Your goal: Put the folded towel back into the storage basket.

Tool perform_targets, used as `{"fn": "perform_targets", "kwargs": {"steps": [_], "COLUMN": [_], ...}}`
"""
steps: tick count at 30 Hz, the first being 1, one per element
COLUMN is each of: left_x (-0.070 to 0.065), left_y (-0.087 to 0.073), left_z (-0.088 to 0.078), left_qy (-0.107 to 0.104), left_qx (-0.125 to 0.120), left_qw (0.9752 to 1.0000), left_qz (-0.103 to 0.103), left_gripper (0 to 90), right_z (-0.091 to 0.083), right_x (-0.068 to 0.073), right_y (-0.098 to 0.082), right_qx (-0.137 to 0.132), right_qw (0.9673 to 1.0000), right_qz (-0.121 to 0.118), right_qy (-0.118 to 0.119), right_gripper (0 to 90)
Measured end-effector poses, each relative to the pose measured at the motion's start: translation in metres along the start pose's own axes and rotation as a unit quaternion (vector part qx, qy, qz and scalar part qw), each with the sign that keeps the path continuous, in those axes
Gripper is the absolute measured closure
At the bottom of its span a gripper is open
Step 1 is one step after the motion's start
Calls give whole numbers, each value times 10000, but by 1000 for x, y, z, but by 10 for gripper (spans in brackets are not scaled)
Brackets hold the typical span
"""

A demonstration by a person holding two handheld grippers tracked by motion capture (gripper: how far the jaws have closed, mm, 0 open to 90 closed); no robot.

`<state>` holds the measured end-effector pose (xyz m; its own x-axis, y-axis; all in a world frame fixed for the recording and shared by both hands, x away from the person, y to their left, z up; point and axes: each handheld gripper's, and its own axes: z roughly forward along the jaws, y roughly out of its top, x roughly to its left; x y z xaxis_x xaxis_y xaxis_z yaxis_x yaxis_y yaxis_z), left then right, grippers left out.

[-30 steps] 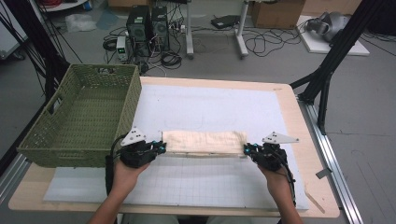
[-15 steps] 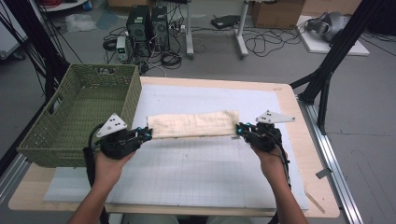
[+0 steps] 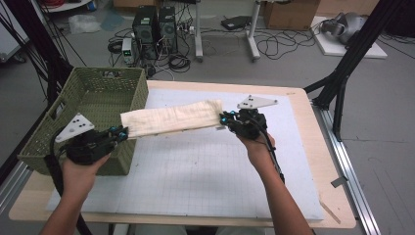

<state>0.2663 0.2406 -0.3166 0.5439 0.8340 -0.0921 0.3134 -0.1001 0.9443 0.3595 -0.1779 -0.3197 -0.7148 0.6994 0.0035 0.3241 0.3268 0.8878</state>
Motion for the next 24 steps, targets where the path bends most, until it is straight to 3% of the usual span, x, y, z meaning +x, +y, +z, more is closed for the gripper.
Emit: {"fn": "perform_targets", "kwargs": {"steps": [14, 24], "left_x": [36, 58], "left_y": [2, -3], "left_z": [-53, -86], "left_qy": [512, 888], "left_qx": [-200, -304], "left_qw": [9984, 9954], "left_qz": [-99, -200], "left_gripper": [822, 822], "right_z": [53, 94], "right_x": [30, 56], "right_y": [57, 94], "right_qx": [-109, -116], "right_qw": [9985, 9960], "right_qz": [-365, -647], "right_qy": [393, 600], "right_gripper": [828, 828]}}
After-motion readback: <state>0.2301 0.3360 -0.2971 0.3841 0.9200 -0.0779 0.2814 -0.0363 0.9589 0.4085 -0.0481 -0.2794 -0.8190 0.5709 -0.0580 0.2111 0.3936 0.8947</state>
